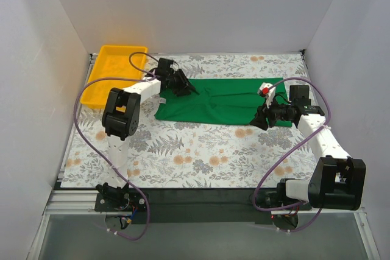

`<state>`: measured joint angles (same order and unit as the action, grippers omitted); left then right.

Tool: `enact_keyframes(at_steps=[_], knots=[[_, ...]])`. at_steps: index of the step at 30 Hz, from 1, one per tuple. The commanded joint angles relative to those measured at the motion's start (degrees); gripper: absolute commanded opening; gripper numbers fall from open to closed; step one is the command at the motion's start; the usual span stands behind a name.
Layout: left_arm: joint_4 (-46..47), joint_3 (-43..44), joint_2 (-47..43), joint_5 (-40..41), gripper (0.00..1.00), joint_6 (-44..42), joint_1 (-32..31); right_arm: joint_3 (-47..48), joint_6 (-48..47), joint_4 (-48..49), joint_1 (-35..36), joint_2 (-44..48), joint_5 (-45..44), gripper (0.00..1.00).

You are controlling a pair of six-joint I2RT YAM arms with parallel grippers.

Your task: Fold and stack the t-shirts

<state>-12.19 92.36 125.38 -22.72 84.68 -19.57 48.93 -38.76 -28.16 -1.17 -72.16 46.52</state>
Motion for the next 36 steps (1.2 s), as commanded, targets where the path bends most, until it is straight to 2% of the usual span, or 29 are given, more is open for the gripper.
enact_keyframes(at_steps=[1, 17, 24, 28, 32, 36], knots=[[-2.31, 3.96, 0.3, 1.45, 0.34, 1.36, 0.06, -0.23, 0.44, 1.0, -0.41, -0.26, 0.76, 0.56], [-3.37, 16.09, 12.07, -2.32, 0.34, 4.87, 0.06, -0.06, 0.44, 0.92, -0.41, -0.09, 0.85, 0.56], [0.66, 16.63, 14.27, -5.92, 0.34, 8.04, 0.06, -0.15, 0.53, 1.0, -0.41, -0.08, 0.85, 0.56], [3.22, 17.07, 13.93, -6.9, 0.34, 9.09, -0.11, -0.15, 0.53, 1.0, -0.41, -0.26, 0.94, 0.56], [3.75, 16.28, 10.86, -5.32, 0.36, 6.3, 0.06, -0.23, 0.44, 1.0, -0.41, -0.44, 1.29, 0.56], [3.84, 11.8, 3.57, -0.4, 0.45, 1.02, 0.59, -0.24, 0.62, 0.92, -0.41, -0.87, 1.99, 0.56]])
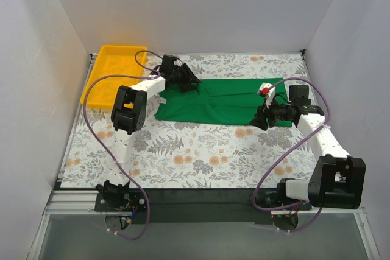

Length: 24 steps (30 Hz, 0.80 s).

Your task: Fold and stack the t-shirts

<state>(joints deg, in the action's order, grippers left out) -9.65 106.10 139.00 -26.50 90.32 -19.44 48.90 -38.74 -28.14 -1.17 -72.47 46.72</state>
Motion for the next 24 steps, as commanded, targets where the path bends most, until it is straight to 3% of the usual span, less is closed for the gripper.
enact_keyframes(at_steps=[1, 5, 10, 16, 24], knots=[[1.47, -3.17, -12.24, 4.26, 0.46, -5.76, 1.07, -0.21, 0.6, 0.89, -0.41, -0.83, 1.97, 0.56], [2.09, -13.86, -28.02, 10.74, 0.54, -13.4, 2.56, -0.3, 0.51, 0.89, -0.41, -1.01, 2.5, 0.56], [4.73, -31.37, -46.86, 14.55, 0.71, -19.66, 5.46, -0.04, 0.51, 0.81, 0.2, -2.24, 2.68, 0.56], [-1.14, -49.46, -65.22, 9.37, 0.73, -23.6, 9.33, 2.07, 0.42, 0.81, 3.54, -4.52, 1.19, 0.56], [-5.64, -61.01, -83.17, 9.01, 0.73, -28.27, 9.6, 15.85, 3.13, -0.69, 11.71, -15.57, -1.63, 0.56]])
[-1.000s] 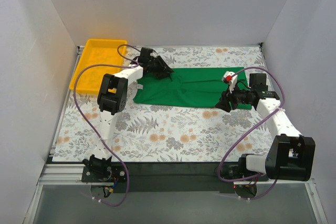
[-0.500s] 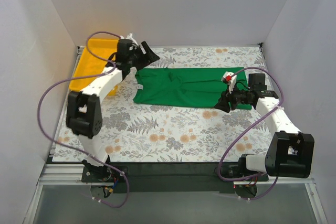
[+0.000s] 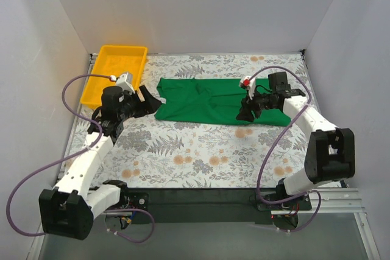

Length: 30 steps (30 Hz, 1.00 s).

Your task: Fold and stack the t-shirts

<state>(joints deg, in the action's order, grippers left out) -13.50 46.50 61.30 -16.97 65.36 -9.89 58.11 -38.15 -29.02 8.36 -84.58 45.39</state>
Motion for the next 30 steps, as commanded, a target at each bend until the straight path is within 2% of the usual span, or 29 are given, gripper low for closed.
enact_keyframes(at_steps=[1, 8, 14, 19, 30], knots=[[-1.71, -3.33, -6.44, -0.26, 0.73, -3.4, -0.04, 9.97, 3.43, 0.19, 2.8, -4.97, -0.21, 0.56], [-1.8, -9.75, -11.02, 0.71, 0.72, -3.75, 0.05, 27.38, 13.09, 0.36, 8.51, -19.74, -0.03, 0.55], [-1.62, -10.64, -12.7, 1.33, 0.72, -3.66, 0.05, 37.59, 17.32, 0.45, 10.36, -29.31, -0.74, 0.54], [-1.62, -10.2, -10.76, 0.18, 0.72, -3.66, -0.04, 42.17, 18.72, 0.98, 11.24, -33.28, -1.44, 0.54], [-1.62, -10.38, -9.97, -0.08, 0.72, -3.66, -0.04, 49.38, 31.55, 8.71, 11.5, -42.07, -8.12, 0.54]])
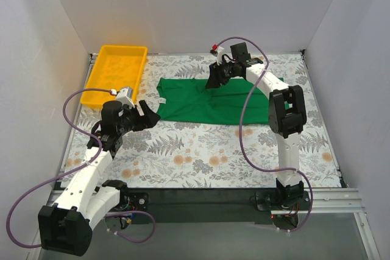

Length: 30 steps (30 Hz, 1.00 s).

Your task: Fold and stack the t-shirts

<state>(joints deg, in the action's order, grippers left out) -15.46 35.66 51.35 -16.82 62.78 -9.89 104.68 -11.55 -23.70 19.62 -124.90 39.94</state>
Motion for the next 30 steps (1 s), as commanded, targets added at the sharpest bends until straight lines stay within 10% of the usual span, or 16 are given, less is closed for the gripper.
enact_keyframes(at_steps=[1, 30], knots=[[0.43, 0.46, 0.06, -0.32, 0.72, -1.0, 0.05, 3.07, 5.22, 3.4, 0.33, -2.36, -3.29, 0.53], [0.7, 0.55, 1.47, -1.11, 0.72, -1.08, -0.04, 5.88, 9.35, 5.07, 0.34, -10.63, -9.53, 0.38]])
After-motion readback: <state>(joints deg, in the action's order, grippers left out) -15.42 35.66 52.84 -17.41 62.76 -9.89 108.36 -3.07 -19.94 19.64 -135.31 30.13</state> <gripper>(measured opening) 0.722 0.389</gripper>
